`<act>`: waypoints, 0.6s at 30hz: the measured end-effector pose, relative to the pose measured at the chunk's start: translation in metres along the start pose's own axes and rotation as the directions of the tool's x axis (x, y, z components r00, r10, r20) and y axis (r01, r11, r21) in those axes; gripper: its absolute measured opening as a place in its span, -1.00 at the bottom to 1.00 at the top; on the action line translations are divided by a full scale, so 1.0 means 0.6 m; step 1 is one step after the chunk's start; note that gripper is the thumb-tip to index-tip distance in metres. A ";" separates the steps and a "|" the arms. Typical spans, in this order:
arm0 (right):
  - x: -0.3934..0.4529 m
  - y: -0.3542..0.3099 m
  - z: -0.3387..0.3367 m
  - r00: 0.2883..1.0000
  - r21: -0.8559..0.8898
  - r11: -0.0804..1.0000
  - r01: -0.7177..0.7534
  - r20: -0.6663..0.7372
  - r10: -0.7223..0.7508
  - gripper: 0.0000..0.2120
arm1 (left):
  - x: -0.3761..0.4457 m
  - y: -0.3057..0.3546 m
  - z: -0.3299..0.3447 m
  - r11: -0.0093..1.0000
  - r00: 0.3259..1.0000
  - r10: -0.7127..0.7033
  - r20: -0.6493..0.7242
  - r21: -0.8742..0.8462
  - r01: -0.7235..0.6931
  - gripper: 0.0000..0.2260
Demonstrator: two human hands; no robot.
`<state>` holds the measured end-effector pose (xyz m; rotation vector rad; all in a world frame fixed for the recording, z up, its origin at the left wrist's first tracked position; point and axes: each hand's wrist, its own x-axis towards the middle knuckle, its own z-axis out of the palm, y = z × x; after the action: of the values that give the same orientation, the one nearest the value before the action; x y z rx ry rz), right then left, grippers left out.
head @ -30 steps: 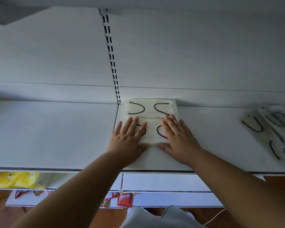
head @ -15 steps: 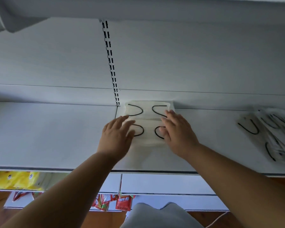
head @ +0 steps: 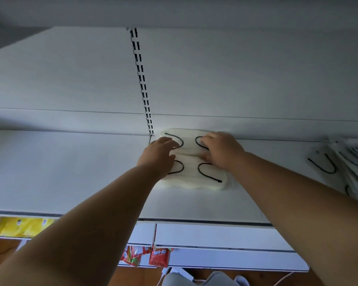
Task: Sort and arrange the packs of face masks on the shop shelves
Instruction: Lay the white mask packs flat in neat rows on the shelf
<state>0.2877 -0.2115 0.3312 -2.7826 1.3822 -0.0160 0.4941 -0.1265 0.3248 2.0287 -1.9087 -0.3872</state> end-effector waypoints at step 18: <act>-0.003 -0.005 -0.011 0.992 -0.150 0.988 0.027 -0.116 -0.044 -0.65 | 0.049 0.001 -0.012 0.976 0.996 0.059 -0.066 0.214 -0.044 -0.66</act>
<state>0.2885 -0.2084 0.3381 -2.9733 1.4145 -0.0851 0.4987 -0.1553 0.3323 2.0867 -2.0292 -0.0979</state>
